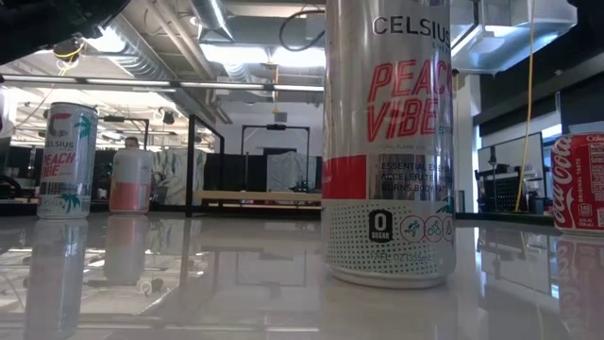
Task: Place canned beverage on shelf
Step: Put the blue soda can on the shelf
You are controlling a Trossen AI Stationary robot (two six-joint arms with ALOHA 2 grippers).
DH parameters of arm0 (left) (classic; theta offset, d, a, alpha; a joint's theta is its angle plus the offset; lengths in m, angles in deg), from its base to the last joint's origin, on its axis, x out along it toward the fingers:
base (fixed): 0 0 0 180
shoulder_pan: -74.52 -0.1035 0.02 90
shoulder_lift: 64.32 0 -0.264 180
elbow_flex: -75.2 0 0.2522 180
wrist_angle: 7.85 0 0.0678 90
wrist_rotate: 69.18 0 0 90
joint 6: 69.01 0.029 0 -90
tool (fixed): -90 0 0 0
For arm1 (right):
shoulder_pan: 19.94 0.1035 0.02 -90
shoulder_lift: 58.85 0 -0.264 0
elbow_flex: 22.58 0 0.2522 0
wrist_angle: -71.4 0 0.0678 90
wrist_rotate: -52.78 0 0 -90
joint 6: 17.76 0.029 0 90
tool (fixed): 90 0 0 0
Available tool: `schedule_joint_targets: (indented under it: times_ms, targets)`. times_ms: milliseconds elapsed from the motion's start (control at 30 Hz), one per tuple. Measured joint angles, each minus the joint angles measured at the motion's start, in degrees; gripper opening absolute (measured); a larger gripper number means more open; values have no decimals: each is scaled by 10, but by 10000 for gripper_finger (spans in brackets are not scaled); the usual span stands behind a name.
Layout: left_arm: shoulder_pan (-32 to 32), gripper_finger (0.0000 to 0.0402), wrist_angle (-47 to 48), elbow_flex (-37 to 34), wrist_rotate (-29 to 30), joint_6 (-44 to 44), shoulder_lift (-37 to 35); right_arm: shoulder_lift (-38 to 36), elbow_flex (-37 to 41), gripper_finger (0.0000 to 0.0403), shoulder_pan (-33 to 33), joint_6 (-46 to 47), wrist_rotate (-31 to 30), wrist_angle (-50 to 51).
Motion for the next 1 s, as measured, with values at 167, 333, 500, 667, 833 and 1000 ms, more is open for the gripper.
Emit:
schedule_joint_targets:
  times_ms: [167, 333, 500, 667, 833, 1000]
  targets:
    - [0, 7, 0, 0, 0, 0, 0, 0, 14, 226, -11, -9, 1, -19]
    - [0, 7, 0, 0, 0, 0, 0, 0, 40, 226, -15, -19, -4, -28]
    - [0, 7, 0, 0, 0, 0, 0, 0, 65, 227, -18, -28, -7, -60]
    - [0, 7, 0, 0, 0, 0, 0, 0, 70, 227, -18, -36, -20, -67]
    - [0, 7, 0, 0, 0, 0, 0, 0, 70, 228, -22, -37, -17, -72]
    - [0, 7, 0, 0, 0, 0, 0, 0, 70, 228, -29, -36, -9, -68]
